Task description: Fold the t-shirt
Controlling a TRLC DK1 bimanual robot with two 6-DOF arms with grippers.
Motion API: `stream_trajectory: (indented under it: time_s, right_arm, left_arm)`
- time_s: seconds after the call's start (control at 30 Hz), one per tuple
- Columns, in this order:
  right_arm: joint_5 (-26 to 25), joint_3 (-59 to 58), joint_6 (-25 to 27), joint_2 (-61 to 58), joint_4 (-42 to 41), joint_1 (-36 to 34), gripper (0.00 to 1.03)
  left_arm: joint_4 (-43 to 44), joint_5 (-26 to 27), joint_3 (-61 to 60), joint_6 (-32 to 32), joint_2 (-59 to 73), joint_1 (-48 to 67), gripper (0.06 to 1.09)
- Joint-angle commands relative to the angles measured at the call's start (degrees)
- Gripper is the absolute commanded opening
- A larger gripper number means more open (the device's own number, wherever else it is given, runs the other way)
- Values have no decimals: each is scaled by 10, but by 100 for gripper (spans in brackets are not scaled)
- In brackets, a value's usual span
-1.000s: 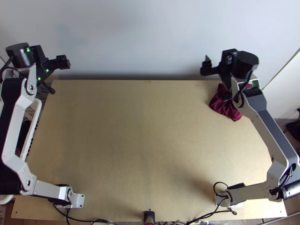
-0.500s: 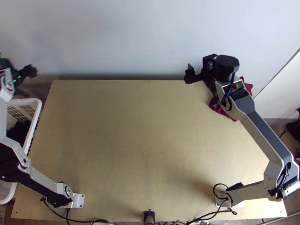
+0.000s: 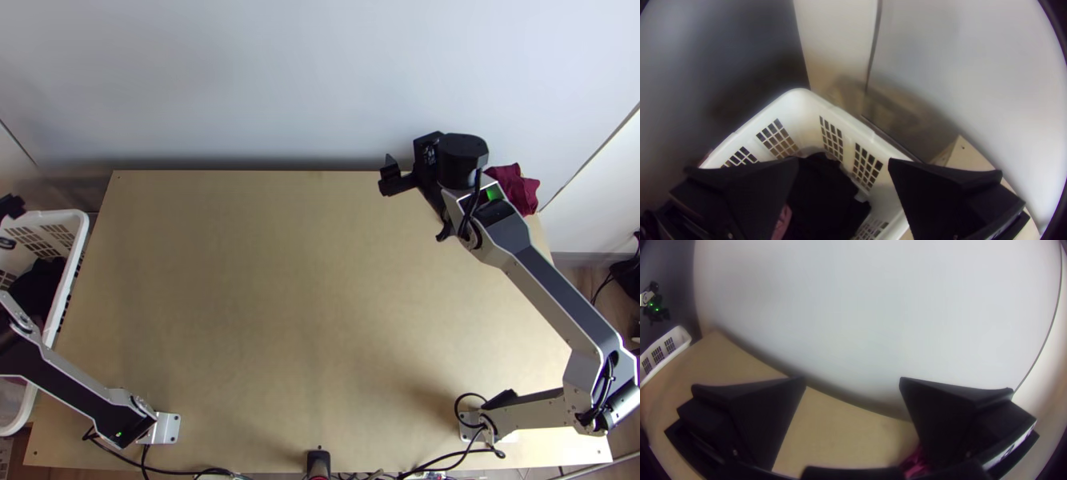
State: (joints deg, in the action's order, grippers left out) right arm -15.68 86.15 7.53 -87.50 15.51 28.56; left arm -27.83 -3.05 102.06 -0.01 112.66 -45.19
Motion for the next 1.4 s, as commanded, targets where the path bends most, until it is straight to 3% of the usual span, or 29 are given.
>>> stream_trajectory:
  time_s: [0.0, 0.97, 1.37]
  right_arm:
    - [-8, -27, -16, 11, 0, 11, 98]
    - [-39, -51, 34, 97, 55, 38, 98]
    - [-52, -46, 50, 106, 66, 43, 98]
  left_arm:
    - [57, 0, 2, 32, 68, -61, 104]
    - [92, -3, 236, 73, 392, -121, 104]
    - [65, -6, 251, 75, 455, -120, 104]
